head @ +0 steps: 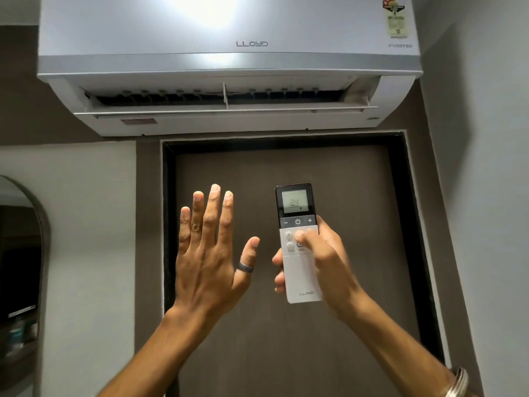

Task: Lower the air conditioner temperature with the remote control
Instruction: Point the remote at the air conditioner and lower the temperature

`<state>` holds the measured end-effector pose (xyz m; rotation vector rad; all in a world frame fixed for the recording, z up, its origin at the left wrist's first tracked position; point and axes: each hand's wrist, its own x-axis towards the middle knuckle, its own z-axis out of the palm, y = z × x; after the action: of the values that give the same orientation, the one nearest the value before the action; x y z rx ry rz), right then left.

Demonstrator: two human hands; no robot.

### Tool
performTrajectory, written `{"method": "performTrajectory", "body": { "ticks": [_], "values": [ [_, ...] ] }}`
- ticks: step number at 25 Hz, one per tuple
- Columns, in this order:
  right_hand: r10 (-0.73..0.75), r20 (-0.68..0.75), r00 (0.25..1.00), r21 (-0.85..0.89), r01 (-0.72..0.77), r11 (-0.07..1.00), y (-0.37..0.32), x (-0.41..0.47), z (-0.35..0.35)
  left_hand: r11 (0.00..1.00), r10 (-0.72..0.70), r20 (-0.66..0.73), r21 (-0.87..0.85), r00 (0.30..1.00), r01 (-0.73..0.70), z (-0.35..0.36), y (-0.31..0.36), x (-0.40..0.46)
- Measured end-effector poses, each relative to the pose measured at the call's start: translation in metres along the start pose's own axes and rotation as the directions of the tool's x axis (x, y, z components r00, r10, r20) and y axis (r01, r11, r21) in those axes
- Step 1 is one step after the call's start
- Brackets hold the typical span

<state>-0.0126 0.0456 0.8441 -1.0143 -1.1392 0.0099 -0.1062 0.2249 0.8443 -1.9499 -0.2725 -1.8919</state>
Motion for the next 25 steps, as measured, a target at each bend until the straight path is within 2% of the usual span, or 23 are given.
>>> {"method": "performTrajectory", "body": {
  "ticks": [25],
  "values": [
    [-0.050, -0.050, 0.997, 0.059, 0.053, 0.997, 0.002, 0.002, -0.009, 0.999, -0.006, 0.018, -0.036, 1.000, 0.007, 0.003, 0.005, 0.006]
  ]
}}
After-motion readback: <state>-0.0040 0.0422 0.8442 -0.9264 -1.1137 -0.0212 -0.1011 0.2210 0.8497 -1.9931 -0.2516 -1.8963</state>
